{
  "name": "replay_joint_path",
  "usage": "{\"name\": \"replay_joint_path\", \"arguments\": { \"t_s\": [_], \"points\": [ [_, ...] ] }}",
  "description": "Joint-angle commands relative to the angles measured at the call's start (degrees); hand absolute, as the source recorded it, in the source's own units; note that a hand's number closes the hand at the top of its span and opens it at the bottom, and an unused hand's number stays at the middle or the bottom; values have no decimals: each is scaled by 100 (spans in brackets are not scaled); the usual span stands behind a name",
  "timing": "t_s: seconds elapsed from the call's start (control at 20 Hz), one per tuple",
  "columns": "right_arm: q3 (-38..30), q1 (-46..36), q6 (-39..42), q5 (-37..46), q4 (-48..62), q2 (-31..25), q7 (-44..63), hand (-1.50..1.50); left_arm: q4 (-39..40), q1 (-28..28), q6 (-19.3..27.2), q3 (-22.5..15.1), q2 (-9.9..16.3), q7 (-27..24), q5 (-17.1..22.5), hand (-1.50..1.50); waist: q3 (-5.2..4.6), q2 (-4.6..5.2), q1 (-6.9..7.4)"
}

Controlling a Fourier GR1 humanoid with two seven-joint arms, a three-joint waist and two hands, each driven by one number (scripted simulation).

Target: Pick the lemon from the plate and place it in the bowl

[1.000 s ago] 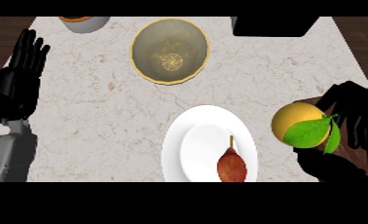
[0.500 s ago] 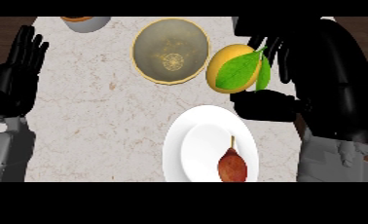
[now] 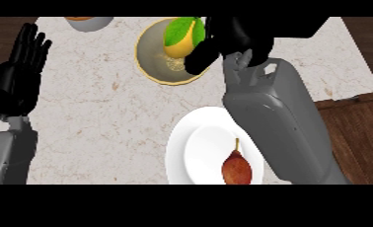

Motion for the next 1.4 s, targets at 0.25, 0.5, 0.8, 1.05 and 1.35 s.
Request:
{"name": "replay_joint_path", "arguments": {
  "t_s": [0.25, 0.5, 0.8, 1.05, 1.35],
  "points": [
    [442, -827, -1708, -314, 2831, 83, -132, 150, -85, 178, 43, -75, -158, -177, -109, 0, 3, 16, 57],
    [572, -561, -2438, -268, 3959, 84, -360, 150, -139, -178, 3, -57, -20, 268, -16, 0, 7, 38, 73],
    [541, -388, -3840, -1196, 4462, 84, -844, -150, -83, -33, 10, -89, -143, 8, -83, 0, 11, 52, 169],
    [343, -165, -4912, -1799, 4606, 85, -1983, -150, -258, 121, 10, -183, -185, 66, -134, 0, 16, 64, 237],
    [462, -257, -6580, -1388, 4496, 85, -2200, -150, -20, -186, 12, 60, -10, 189, -29, 0, 11, 9, 15]
  ]
}}
